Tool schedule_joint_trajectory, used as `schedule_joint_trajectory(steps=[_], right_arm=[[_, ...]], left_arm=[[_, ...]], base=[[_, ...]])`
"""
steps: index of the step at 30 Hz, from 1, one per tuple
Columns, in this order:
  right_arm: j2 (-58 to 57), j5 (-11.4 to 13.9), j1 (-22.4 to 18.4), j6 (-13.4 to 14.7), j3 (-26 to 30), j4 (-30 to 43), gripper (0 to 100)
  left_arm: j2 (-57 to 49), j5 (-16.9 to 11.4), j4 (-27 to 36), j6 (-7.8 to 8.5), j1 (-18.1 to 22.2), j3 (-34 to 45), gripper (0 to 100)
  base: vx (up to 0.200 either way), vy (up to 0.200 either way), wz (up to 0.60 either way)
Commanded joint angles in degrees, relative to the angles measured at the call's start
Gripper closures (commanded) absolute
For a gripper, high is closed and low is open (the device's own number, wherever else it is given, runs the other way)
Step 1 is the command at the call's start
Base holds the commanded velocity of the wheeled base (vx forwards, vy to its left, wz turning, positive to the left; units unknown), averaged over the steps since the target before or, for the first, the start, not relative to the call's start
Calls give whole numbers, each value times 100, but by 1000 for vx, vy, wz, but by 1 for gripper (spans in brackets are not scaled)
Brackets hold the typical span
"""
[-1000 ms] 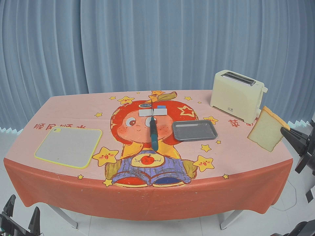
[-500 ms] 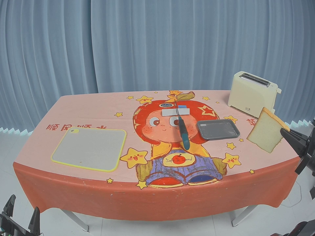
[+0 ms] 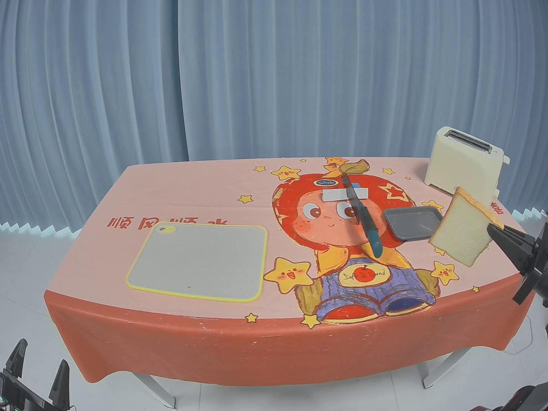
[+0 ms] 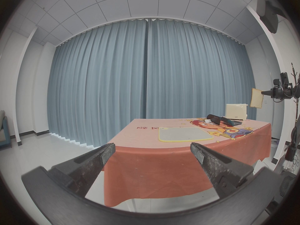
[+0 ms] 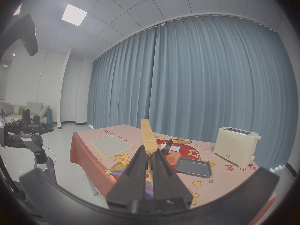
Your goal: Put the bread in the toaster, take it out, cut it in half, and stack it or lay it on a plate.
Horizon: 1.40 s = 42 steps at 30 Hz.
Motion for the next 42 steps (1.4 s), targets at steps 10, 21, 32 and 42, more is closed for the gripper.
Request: schedule_joint_trajectory(steps=[10, 21, 32, 42], right_arm=[[4, 1, 9, -3, -4, 0, 100], [13, 1, 36, -3, 4, 0, 100], [13, -7, 150, 14, -48, 0, 100], [31, 1, 282, 67, -48, -9, 100]], left_arm=[[-93, 2, 7, -2, 2, 101, 0], [-93, -7, 7, -2, 2, 101, 0], [-93, 2, -2, -2, 2, 101, 0], [-93, 2, -2, -2, 2, 101, 0]], base=[[0, 200, 0], [0, 127, 0], [0, 0, 0], [0, 0, 0]])
